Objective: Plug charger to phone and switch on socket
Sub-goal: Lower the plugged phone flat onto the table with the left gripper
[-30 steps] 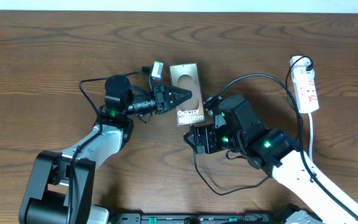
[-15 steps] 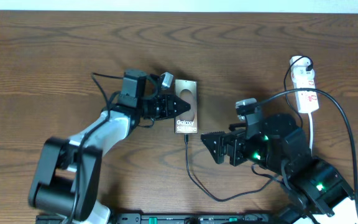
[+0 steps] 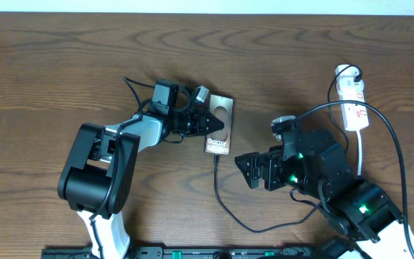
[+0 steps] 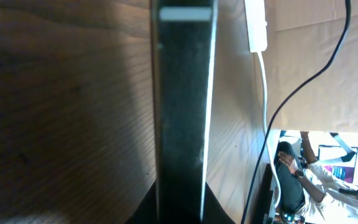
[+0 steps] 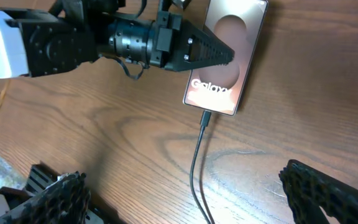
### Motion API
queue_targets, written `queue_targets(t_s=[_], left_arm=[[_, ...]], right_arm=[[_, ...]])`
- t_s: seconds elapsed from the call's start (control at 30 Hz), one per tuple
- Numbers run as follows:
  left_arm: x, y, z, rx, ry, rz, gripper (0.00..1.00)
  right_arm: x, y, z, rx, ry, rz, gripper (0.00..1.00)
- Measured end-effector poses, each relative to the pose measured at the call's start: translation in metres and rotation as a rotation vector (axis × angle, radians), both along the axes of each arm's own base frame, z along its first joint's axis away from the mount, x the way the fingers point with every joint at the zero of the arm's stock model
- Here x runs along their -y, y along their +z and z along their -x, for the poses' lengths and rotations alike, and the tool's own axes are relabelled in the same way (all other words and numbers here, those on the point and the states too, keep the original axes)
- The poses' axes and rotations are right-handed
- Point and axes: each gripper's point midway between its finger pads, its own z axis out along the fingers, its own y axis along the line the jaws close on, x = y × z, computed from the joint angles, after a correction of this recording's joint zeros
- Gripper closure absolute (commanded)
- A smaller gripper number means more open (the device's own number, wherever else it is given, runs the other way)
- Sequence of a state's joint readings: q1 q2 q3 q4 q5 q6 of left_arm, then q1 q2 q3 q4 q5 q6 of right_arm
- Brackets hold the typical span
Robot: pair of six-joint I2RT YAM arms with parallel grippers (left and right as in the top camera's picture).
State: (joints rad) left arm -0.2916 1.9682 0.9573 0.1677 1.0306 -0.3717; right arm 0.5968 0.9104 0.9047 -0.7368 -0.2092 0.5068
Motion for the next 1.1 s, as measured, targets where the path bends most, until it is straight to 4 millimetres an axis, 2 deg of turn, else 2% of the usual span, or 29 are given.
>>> queue_targets(t_s=[0.3, 0.67, 1.03, 1.07, 1.1], left_arm=[[-0.003, -0.006, -0.003, 0.004, 0.022, -0.038, 0.87], [-0.006, -0.009, -0.006, 0.009, 0.038, -0.058, 0.83], [-0.009, -0.017, -0.009, 0.007, 0.062, -0.095, 0.83], [-0.010, -0.020, -0.008, 0.000, 0.063, -0.098, 0.78], [-0.010, -0.023, -0.008, -0.007, 0.062, -0.101, 0.78]], right_arm=[[-0.002, -0.011, -0.004, -0.033, -0.001, 0.023, 0.01], [-0.006, -0.012, -0.010, -0.029, -0.001, 0.020, 0.01], [-0.015, -0.013, -0.025, -0.002, -0.006, 0.009, 0.01], [-0.016, -0.014, -0.026, -0.003, -0.006, 0.009, 0.01], [-0.016, -0.014, -0.027, -0.004, -0.006, 0.010, 0.01]])
